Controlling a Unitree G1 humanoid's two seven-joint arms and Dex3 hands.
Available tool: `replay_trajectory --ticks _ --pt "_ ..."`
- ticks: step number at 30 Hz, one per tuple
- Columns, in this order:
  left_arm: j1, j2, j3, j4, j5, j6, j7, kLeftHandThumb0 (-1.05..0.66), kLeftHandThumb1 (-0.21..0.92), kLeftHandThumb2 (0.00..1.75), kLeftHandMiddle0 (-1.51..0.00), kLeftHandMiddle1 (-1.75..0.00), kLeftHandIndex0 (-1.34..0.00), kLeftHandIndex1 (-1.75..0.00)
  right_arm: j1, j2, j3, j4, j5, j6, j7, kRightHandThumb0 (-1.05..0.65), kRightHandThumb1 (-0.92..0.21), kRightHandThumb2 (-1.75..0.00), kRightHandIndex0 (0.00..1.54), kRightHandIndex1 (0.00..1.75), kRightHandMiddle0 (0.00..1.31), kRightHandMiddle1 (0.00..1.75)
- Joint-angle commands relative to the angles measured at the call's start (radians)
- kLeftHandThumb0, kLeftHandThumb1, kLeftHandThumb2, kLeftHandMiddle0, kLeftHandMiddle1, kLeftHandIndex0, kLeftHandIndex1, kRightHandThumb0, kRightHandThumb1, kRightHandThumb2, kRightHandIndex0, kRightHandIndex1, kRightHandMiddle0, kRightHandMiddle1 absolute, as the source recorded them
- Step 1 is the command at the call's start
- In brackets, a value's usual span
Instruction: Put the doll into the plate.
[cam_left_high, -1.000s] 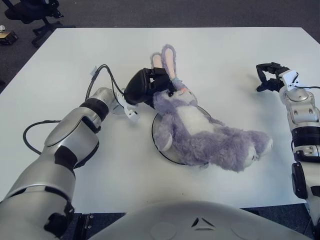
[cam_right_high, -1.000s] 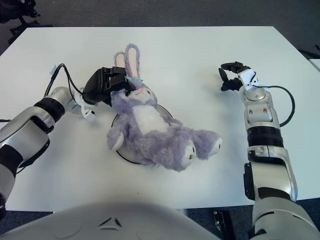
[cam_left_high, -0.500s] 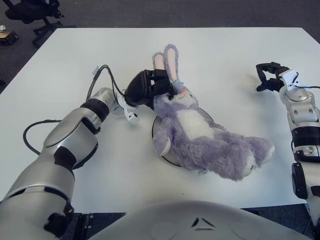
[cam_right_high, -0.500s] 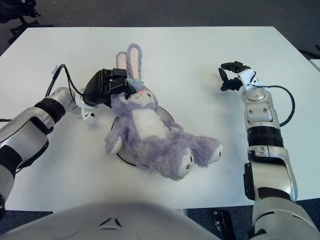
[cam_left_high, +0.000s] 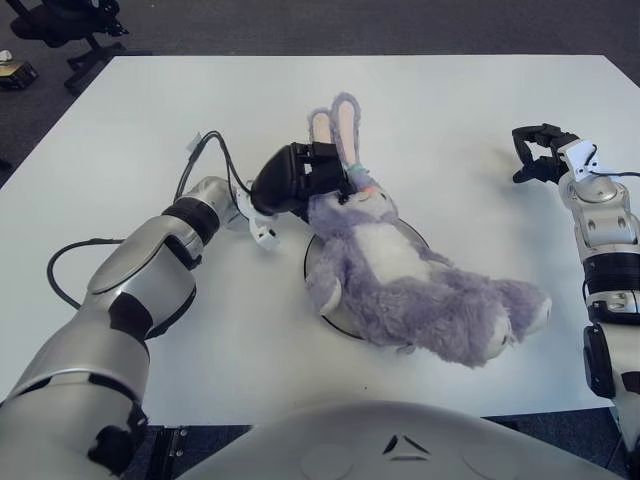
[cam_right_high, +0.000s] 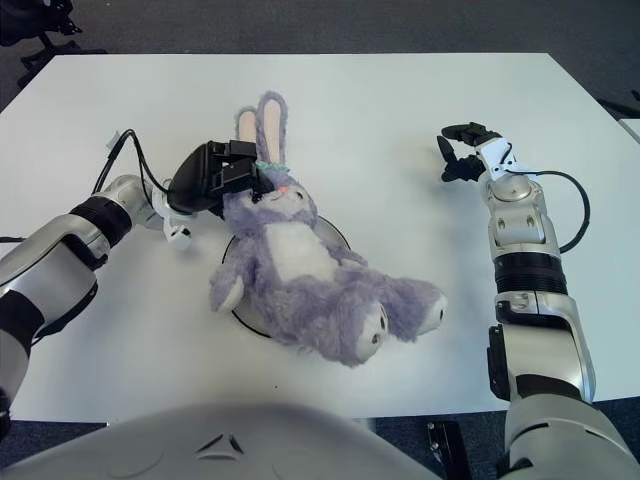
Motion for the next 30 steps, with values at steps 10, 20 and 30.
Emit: replay_trajectory --ticks 10,20,30 --pt "0.002 0.022 0.031 -0.011 -0.040 -0.028 -0.115 -0.74 0.92 0.42 -0.68 -1.56 -0.43 -1.43 -0.021 -0.016 -0.002 0.000 -0.012 0.006 0.000 -0.75 -0.92 -0.70 0.69 0.01 0.29 0.49" --pt "-0.013 0.031 0.031 0.000 -0.062 -0.129 -0.218 -0.83 0.92 0.38 -0.70 -0.50 -0.43 -0.70 -0.019 -0.017 -0.001 0.002 -0.016 0.005 -0.005 -0.75 -0.92 -0.69 0.71 0.01 0.30 0.48" --pt "-0.020 0.064 0.064 -0.008 -0.087 -0.195 -0.335 -0.88 0.92 0.38 -0.53 -0.01 -0.47 -0.28 -0.022 -0.017 -0.001 0.009 -0.018 0.003 -0.007 -0.74 -0.92 -0.69 0.71 0.02 0.31 0.47"
